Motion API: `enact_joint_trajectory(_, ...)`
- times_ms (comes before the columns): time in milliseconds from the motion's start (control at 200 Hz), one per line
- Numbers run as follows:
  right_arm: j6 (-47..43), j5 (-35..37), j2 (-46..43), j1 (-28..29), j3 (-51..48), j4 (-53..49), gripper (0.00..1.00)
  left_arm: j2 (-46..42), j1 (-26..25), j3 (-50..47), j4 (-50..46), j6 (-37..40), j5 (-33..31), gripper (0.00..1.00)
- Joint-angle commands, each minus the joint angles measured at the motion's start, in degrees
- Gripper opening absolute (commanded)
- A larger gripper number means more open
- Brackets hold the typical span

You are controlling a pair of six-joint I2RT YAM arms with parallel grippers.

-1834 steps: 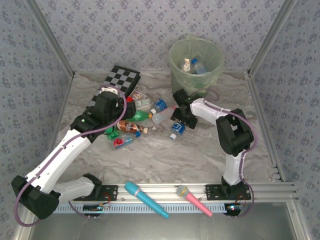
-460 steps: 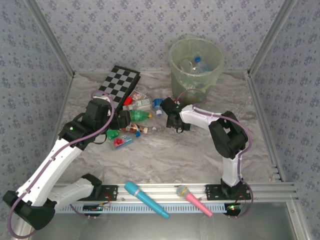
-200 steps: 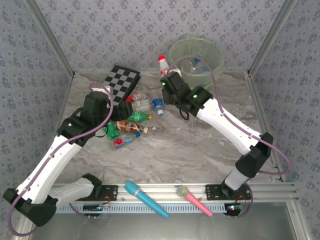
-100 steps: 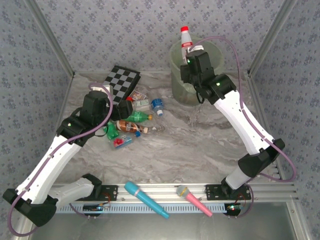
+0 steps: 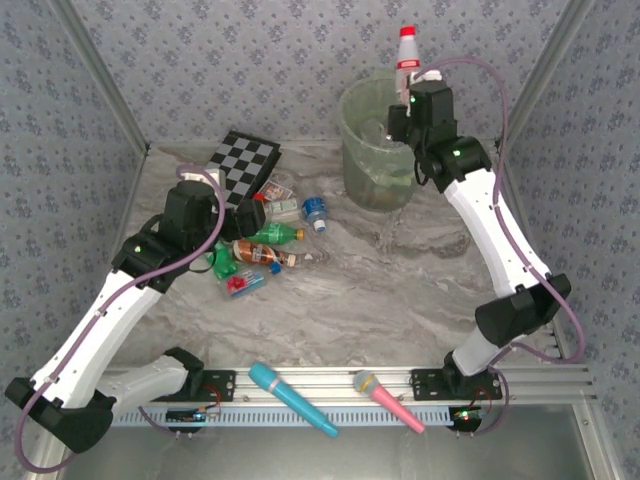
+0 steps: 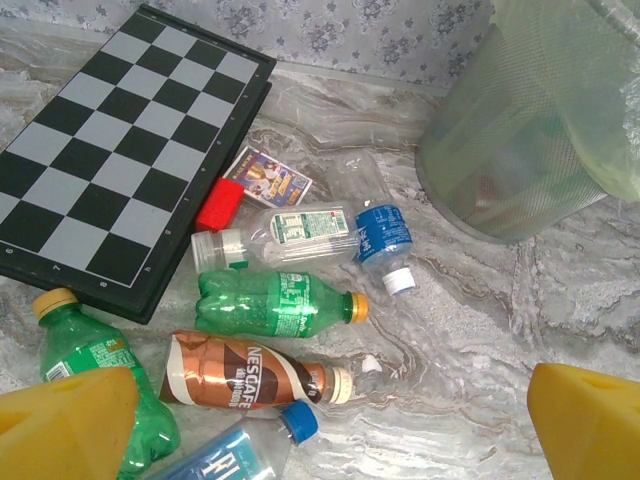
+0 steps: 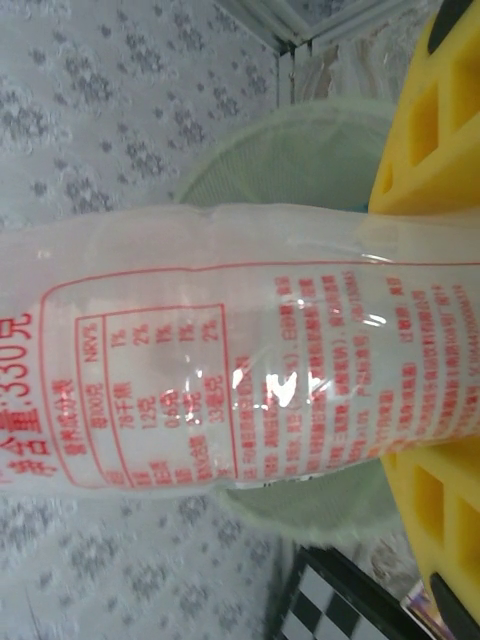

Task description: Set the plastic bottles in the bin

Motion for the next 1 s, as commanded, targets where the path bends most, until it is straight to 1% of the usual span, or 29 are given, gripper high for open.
enact_joint_trajectory(0,-0.8,-2.9,3.3,-2.8,3.6,0.7,0.49,-0.9,0.5,1.9,-0.4,0.7,-0.1,1.0)
enact_joint_trajectory(170,-1.4,-3.6,7.2,-5.7,6.3,1.0,0.49,-0.9,0.5,2.0,-0.5,0.8,-0.6,1.0)
enact_joint_trajectory(375,-2.5,-4.4,11.7,-7.8,9.7,-0.8,0.5,-0.7,0.5,2.2,-0.5,0.8,-0.7,1.0)
enact_joint_trajectory(405,-2.7,-4.7,12.2,-8.1,10.0,-1.0,0.55,-0.8,0.5,2.1,-0.5,0.9,-0.8,1.0)
enact_joint_trajectory(435,-2.9,-4.6,12.6,-8.4,10.2,-1.3,0.63,-0.7,0.5,2.1,-0.5,0.9,-0.8,1.0)
enact_joint_trajectory(465,-3.0,-4.1,13.0,-8.5,10.7,-1.9,0.77,-0.7,0.5,2.1,-0.5,0.9,-1.0,1.0)
enact_joint_trajectory(495,-3.1,-3.1,13.3,-8.5,11.1,-2.0,0.96,-0.7,0.5,2.2,-0.7,0.9,-1.1,1.0)
enact_joint_trajectory(510,-3.1,-2.7,13.4,-8.5,11.2,-2.0,1.0,-0.7,0.5,2.2,-0.6,1.0,-1.1,1.0)
enact_joint_trajectory(595,-4.1,-1.7,13.0,-8.5,10.9,-1.9,1.0,-0.8,0.5,2.2,-0.7,1.0,-1.4,1.0)
enact_joint_trajectory(695,-4.7,-1.6,11.9,-8.3,9.7,-0.6,1.0,-0.6,0.5,1.9,-0.5,1.1,-1.4,1.0)
enact_joint_trajectory(995,-5.3,-1.2,10.2,-7.1,9.8,-1.0,1.0,0.4,0.6,2.2,0.1,1.3,-1.1,1.0)
